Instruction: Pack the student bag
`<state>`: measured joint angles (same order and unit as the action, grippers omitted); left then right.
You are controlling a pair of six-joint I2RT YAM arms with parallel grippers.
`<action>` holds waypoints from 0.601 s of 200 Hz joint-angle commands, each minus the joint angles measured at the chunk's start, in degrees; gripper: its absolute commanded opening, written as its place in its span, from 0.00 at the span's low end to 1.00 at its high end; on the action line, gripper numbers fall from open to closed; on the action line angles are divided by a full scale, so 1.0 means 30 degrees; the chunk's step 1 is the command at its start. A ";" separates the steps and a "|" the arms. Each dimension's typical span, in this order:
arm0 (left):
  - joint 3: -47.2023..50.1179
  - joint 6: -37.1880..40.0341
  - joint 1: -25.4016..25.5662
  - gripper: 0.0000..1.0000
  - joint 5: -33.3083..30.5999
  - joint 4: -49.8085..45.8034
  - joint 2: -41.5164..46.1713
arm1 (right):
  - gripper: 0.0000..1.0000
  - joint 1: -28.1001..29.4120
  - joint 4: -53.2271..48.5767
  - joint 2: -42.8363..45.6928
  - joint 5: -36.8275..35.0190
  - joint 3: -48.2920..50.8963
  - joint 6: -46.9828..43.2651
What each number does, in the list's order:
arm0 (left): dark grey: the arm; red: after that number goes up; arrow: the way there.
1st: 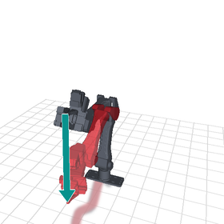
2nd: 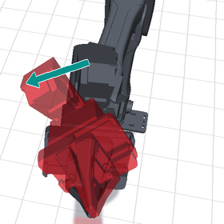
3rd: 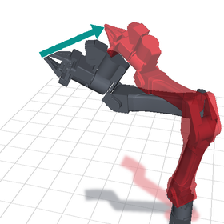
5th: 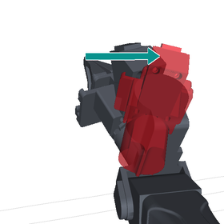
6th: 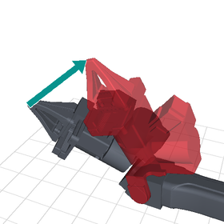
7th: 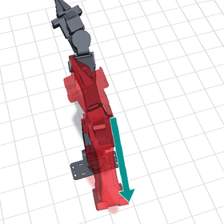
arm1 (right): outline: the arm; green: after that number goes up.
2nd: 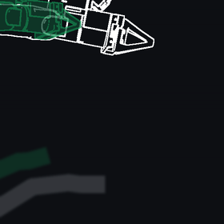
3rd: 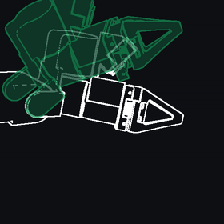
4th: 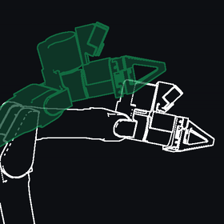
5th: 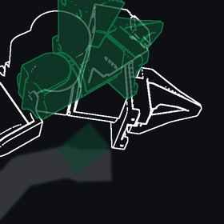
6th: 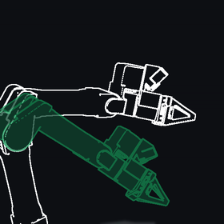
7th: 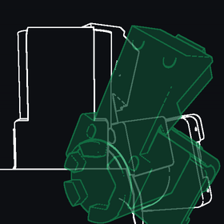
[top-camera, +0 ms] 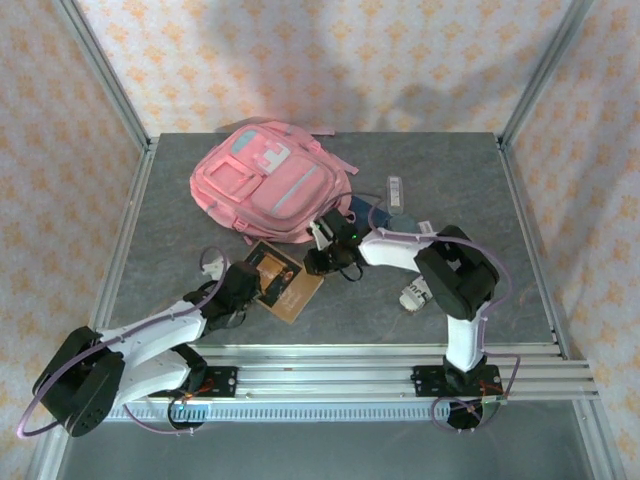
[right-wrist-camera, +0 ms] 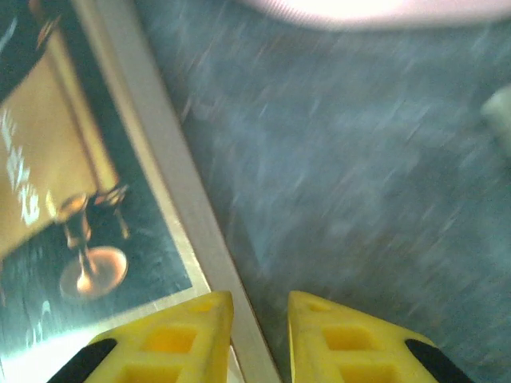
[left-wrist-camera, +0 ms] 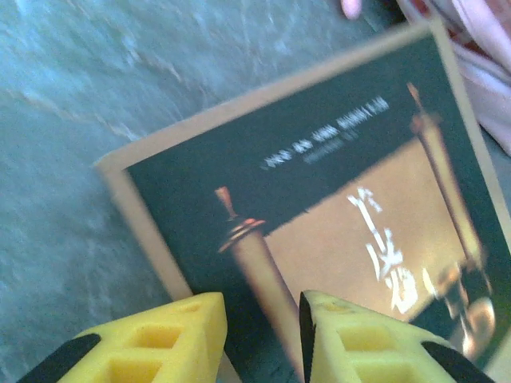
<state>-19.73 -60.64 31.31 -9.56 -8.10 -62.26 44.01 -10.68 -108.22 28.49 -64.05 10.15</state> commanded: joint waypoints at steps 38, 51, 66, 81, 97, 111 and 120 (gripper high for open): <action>-0.1006 0.2158 -0.1149 0.40 0.0255 -0.0829 -0.1087 | 0.39 0.0980 0.0422 0.0403 -0.1779 -0.0246 0.1080; -0.0668 0.1742 -0.1146 0.42 0.0600 -0.1182 -0.0041 | 0.40 0.0992 0.0510 0.0161 -0.1866 -0.0875 0.1310; -0.0065 0.1304 -0.1140 0.45 0.0927 -0.1693 0.1613 | 0.42 0.1002 0.0467 -0.0082 -0.1826 -0.1605 0.1281; 0.0477 0.0757 -0.1149 0.47 0.1141 -0.2335 0.3386 | 0.43 0.0990 0.0245 -0.0365 -0.1770 -0.2287 0.1146; 0.0994 0.0235 -0.1141 0.50 0.1451 -0.2838 0.4839 | 0.45 0.0993 0.0219 -0.0600 -0.1717 -0.2763 0.1033; 0.1414 -0.0183 -0.1133 0.52 0.1797 -0.2973 0.5546 | 0.45 0.1031 0.0103 -0.0929 -0.1448 -0.3171 0.0902; 0.1682 -0.0332 -0.1150 0.53 0.2146 -0.2671 0.5694 | 0.45 0.1062 -0.0011 -0.1265 -0.1371 -0.3444 0.0879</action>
<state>-17.12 -58.65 28.08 -5.78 -13.21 -47.13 46.94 -10.26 -109.51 25.02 -71.90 13.04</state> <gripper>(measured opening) 0.520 0.451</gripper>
